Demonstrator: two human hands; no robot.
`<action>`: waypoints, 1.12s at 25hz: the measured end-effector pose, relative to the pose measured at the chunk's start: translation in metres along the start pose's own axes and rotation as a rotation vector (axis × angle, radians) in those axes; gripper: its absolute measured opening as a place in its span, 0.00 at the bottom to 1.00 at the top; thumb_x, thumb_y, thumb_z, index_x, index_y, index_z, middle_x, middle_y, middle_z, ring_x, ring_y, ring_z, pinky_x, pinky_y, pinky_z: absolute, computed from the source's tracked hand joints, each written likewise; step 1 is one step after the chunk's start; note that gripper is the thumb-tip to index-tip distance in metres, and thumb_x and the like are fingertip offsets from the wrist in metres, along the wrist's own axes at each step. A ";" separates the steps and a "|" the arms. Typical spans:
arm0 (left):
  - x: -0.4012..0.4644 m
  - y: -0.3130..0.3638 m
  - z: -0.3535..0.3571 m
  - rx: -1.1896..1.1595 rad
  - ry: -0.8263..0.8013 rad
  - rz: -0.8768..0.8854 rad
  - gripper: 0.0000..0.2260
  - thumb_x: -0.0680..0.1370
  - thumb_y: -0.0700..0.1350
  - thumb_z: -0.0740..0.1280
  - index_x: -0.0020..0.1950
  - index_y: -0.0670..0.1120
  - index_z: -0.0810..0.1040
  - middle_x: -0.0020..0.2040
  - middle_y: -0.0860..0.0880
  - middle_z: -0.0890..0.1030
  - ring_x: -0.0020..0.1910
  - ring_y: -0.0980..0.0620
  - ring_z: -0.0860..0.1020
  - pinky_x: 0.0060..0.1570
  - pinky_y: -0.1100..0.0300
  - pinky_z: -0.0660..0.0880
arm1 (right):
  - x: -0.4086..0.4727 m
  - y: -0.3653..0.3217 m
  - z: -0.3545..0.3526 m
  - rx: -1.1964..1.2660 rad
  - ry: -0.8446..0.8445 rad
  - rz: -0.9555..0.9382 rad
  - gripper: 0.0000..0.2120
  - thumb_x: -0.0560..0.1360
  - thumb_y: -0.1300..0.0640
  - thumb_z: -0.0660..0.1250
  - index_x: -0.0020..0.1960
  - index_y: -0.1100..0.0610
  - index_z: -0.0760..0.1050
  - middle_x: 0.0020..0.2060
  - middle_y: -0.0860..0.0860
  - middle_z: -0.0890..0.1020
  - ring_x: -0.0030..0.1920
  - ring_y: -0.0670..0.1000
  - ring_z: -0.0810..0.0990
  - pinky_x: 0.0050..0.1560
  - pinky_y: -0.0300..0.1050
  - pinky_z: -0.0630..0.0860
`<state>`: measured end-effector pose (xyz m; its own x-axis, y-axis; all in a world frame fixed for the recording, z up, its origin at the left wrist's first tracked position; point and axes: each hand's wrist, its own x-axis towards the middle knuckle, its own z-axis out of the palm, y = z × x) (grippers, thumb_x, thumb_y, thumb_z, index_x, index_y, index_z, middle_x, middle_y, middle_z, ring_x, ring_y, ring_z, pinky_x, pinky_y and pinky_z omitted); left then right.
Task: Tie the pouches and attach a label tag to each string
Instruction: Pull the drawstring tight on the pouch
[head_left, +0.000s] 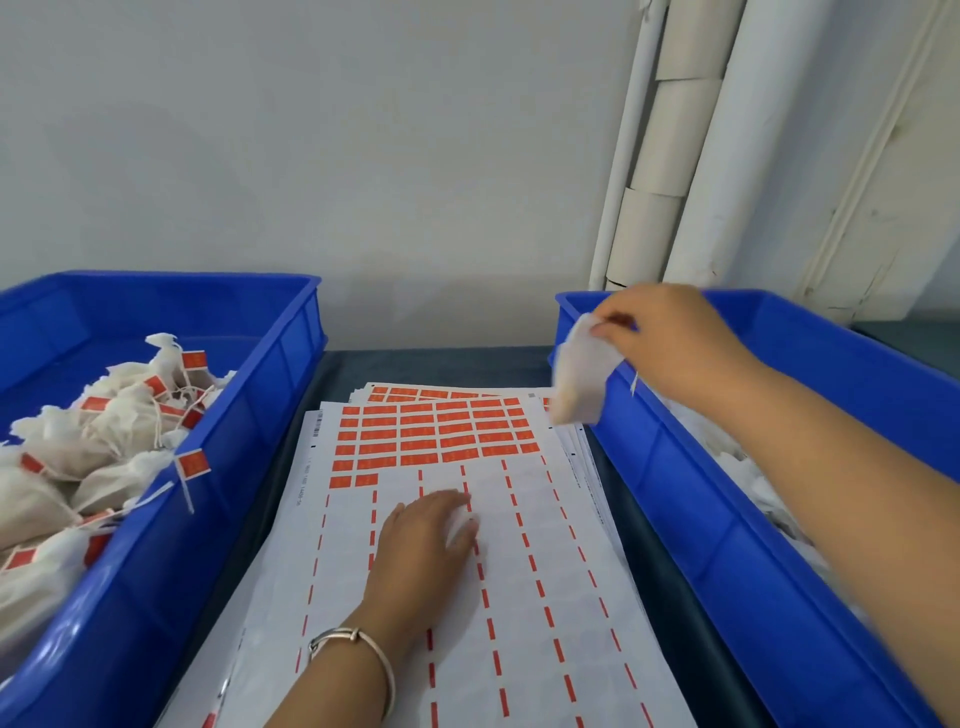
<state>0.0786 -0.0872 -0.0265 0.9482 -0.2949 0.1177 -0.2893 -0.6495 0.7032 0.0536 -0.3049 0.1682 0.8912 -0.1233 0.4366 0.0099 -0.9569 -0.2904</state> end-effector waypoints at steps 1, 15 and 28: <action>-0.001 0.003 -0.005 -0.168 0.009 -0.059 0.15 0.77 0.56 0.62 0.64 0.62 0.69 0.66 0.61 0.70 0.66 0.55 0.68 0.66 0.52 0.65 | -0.003 -0.016 0.010 0.005 -0.087 -0.036 0.09 0.79 0.56 0.62 0.52 0.56 0.81 0.46 0.51 0.81 0.46 0.52 0.77 0.48 0.47 0.74; 0.007 0.002 -0.035 -0.442 0.192 0.042 0.13 0.73 0.46 0.72 0.49 0.64 0.74 0.44 0.68 0.78 0.49 0.72 0.74 0.39 0.80 0.70 | -0.058 -0.075 0.148 0.627 -0.292 0.082 0.07 0.75 0.51 0.69 0.49 0.40 0.79 0.46 0.35 0.80 0.45 0.38 0.79 0.39 0.23 0.71; 0.001 0.017 -0.036 -0.487 0.081 -0.024 0.05 0.67 0.60 0.70 0.37 0.60 0.79 0.41 0.71 0.78 0.45 0.70 0.74 0.33 0.75 0.71 | -0.074 -0.037 0.144 1.028 -0.402 0.361 0.14 0.77 0.57 0.64 0.38 0.46 0.82 0.34 0.46 0.83 0.39 0.45 0.82 0.41 0.32 0.77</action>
<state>0.0793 -0.0733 0.0106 0.9667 -0.2156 0.1378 -0.1904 -0.2465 0.9502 0.0522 -0.2227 0.0241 0.9952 -0.0761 -0.0610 -0.0748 -0.1951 -0.9779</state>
